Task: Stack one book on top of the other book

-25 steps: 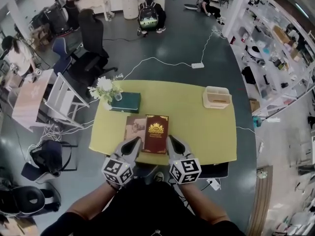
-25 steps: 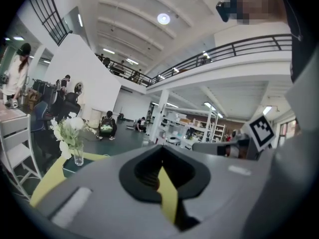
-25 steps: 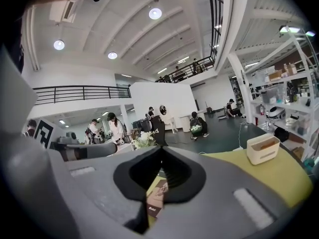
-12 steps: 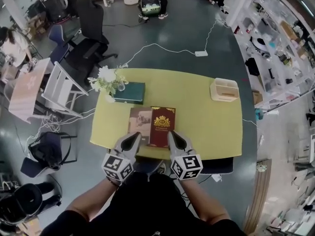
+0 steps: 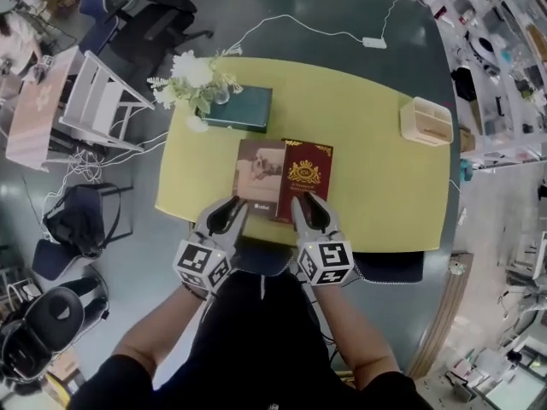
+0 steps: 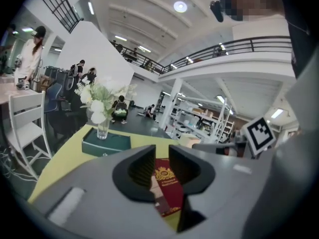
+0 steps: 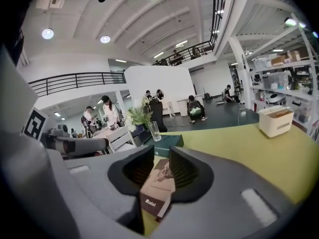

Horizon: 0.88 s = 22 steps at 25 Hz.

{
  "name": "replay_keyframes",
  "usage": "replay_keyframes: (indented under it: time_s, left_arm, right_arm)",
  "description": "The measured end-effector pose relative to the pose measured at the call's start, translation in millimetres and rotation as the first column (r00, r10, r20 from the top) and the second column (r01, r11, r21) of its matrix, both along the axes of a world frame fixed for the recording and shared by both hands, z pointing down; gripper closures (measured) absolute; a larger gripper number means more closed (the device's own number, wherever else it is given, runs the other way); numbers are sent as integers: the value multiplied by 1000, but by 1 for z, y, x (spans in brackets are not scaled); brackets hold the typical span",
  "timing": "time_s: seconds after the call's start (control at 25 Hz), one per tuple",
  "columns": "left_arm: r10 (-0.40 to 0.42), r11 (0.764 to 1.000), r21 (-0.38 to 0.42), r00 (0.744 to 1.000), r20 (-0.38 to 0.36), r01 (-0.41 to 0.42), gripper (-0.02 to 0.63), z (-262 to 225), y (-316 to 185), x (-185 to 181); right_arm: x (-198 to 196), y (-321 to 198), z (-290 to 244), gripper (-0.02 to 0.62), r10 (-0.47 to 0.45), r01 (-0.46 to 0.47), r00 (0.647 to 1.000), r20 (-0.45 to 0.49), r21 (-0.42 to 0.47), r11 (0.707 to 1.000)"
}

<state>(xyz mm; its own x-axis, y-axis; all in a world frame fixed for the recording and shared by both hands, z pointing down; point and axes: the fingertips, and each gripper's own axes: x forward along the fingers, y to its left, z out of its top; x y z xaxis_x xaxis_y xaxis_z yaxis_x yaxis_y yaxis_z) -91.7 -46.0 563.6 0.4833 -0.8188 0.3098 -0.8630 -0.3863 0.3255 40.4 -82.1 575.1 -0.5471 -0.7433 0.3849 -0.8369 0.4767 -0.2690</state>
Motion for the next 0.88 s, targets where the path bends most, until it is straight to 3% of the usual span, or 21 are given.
replay_keyframes:
  time_s: [0.36, 0.56, 0.88]
  left_arm:
    - [-37, 989, -146, 999, 16, 39, 396, 120, -15, -41]
    - [-53, 973, -226, 998, -17, 48, 377, 181, -29, -58]
    - [-100, 940, -334, 992, -74, 70, 367, 246, -35, -61]
  right_arm:
    - [-33, -3, 117, 418, -33, 23, 997, -63, -159, 987]
    - [-45, -11, 163, 378, -40, 19, 995, -93, -214, 977]
    - [-57, -8, 194, 377, -62, 22, 986, -153, -249, 968]
